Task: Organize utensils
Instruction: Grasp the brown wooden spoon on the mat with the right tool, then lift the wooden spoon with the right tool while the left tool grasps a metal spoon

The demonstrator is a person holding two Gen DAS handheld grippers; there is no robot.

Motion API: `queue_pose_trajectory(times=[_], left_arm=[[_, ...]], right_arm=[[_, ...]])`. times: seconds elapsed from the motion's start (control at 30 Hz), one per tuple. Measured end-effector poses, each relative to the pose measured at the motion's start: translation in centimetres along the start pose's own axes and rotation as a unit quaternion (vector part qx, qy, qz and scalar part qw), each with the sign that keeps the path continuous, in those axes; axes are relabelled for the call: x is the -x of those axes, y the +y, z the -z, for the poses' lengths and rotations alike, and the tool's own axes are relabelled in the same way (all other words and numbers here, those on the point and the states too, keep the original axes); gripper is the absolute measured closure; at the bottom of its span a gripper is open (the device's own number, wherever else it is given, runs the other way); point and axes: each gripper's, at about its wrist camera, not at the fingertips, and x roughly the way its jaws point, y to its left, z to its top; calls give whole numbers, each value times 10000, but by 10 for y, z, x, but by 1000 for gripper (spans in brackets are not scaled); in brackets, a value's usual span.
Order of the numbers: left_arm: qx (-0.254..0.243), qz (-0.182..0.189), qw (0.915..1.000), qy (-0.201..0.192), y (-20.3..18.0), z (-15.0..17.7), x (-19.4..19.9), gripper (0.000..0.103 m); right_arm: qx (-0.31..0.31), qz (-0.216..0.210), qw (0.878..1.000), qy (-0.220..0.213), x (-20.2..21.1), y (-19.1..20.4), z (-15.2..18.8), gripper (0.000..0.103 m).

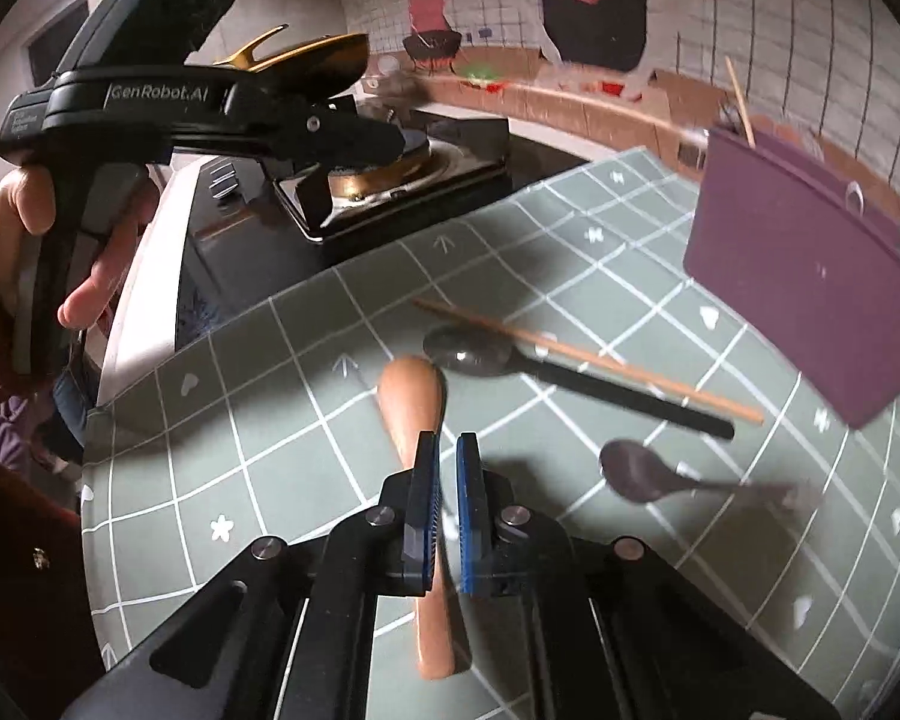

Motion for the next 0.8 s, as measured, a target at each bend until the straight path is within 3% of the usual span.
queue_pose_trajectory(times=[0.07, 0.13, 0.37, 0.43, 0.53, 0.8], left_arm=[[42, 8, 10000, -31, 1, 0, 1, 62], [127, 4, 9999, -84, 5, 0, 4, 62], [238, -119, 9995, -191, 24, 6, 19, 62], [298, -150, 9992, -212, 29, 7, 23, 62], [337, -209, 9989, -233, 36, 9, 27, 62], [164, -243, 9993, -229, 32, 11, 22, 62]], right_arm=[[122, -201, 9995, 232, -8, 2, 1, 94], [277, -86, 9987, 430, -19, 8, -1, 93], [366, -3, 9983, 449, -40, 15, -21, 87], [450, 111, 9980, 428, -49, 21, -29, 78], [569, 458, 9966, 374, -58, 31, -37, 72], [366, 613, 9973, 144, -54, 29, -35, 76]])
